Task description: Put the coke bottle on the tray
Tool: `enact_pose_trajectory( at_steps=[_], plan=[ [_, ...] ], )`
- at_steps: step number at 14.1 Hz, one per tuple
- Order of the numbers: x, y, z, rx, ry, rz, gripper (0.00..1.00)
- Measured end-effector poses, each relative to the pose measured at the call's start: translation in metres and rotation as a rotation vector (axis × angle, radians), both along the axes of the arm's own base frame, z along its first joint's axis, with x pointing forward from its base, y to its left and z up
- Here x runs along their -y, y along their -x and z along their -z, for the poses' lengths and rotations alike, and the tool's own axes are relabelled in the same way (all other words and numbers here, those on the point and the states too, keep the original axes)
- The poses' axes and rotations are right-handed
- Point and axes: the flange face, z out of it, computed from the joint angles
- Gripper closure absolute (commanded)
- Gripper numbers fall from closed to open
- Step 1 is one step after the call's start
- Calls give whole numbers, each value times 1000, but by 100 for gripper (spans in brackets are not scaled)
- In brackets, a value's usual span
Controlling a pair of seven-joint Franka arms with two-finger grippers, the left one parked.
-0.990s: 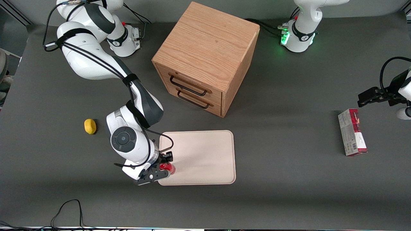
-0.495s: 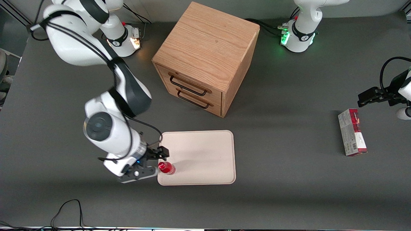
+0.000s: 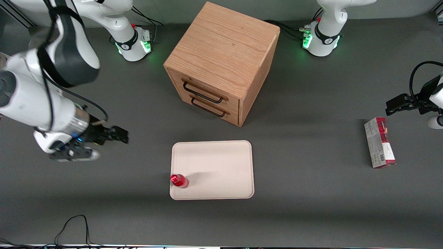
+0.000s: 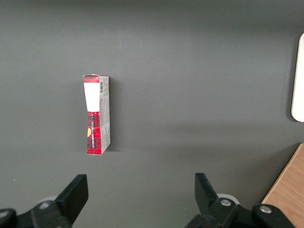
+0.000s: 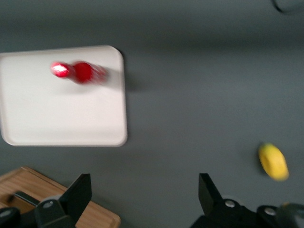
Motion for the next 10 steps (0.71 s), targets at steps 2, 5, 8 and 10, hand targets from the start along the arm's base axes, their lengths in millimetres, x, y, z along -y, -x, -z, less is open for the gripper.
enact_pose_trajectory(
  at_steps=[2, 5, 8, 10],
  plan=[
    [35, 44, -6, -20, 13, 50, 0],
    [64, 96, -21, -13, 13, 91, 0],
    [74, 108, -36, -3, 13, 103, 0],
    [73, 109, -45, -21, 16, 100, 0]
  ],
)
